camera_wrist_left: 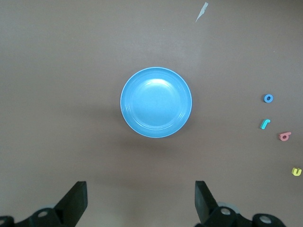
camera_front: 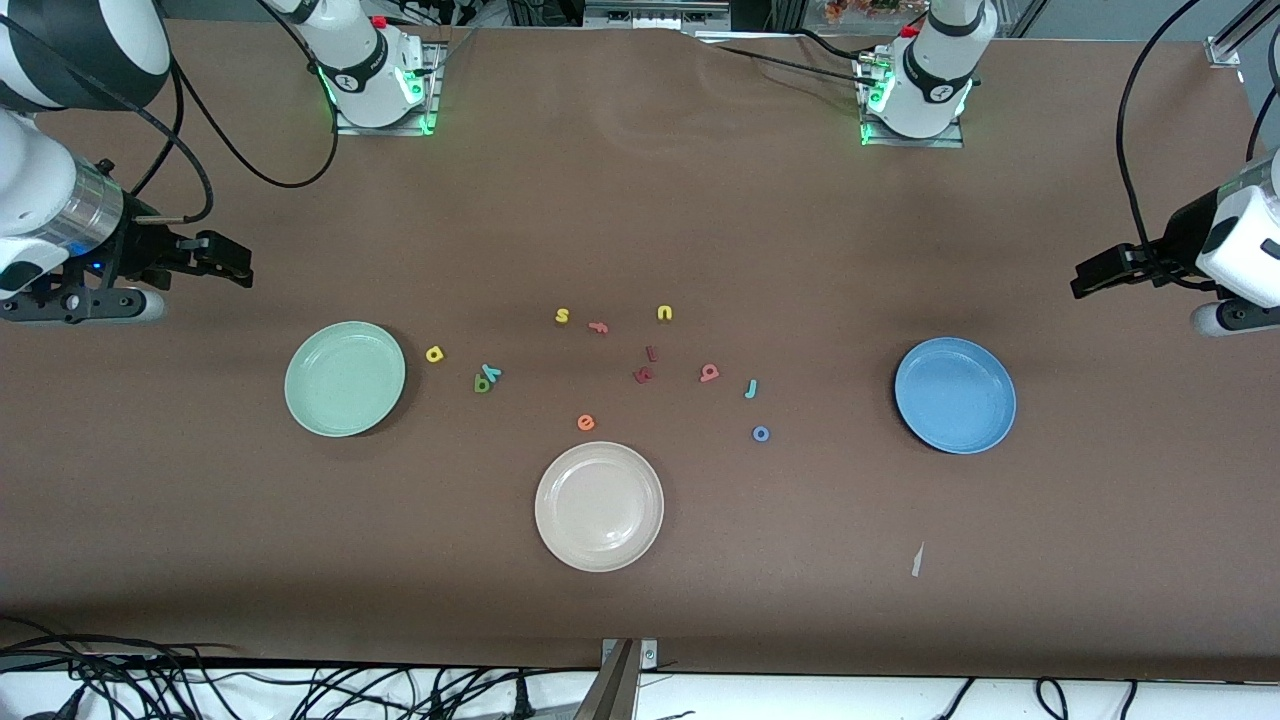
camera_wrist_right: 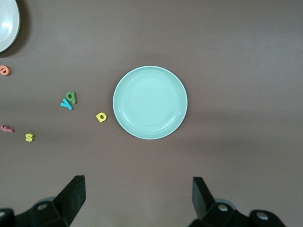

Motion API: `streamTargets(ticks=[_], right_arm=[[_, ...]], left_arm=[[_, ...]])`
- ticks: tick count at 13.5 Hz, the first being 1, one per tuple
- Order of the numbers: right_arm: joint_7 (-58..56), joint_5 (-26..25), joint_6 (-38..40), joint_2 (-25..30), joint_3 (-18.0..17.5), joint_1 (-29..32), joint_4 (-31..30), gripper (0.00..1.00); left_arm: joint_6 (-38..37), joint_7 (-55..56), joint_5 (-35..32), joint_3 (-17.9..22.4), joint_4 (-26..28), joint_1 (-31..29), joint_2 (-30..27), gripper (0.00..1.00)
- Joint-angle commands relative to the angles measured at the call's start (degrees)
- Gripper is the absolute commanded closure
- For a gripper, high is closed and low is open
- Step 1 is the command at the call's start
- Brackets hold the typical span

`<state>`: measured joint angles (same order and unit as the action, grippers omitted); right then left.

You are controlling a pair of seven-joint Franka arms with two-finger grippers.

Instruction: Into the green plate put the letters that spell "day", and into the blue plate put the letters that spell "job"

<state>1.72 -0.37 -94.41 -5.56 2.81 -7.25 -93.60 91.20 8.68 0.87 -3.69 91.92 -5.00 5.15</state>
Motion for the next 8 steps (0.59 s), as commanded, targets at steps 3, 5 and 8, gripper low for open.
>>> streamTargets(ticks=[3, 5, 8], right_arm=[[-0.5, 0.0, 0.5, 0.3, -0.2, 0.0, -0.4, 0.0], [-0.5, 0.0, 0.5, 0.3, -0.2, 0.0, -0.4, 0.0], [-0.5, 0.0, 0.5, 0.3, -0.2, 0.0, -0.4, 0.0]], left_arm=[[0.8, -1.4, 1.6, 0.1, 0.5, -0.5, -0.3, 0.0], [0.8, -1.4, 1.6, 0.1, 0.5, -0.4, -0.3, 0.0], [0.7, -1.4, 1.6, 0.0, 0.5, -0.4, -0.3, 0.0]])
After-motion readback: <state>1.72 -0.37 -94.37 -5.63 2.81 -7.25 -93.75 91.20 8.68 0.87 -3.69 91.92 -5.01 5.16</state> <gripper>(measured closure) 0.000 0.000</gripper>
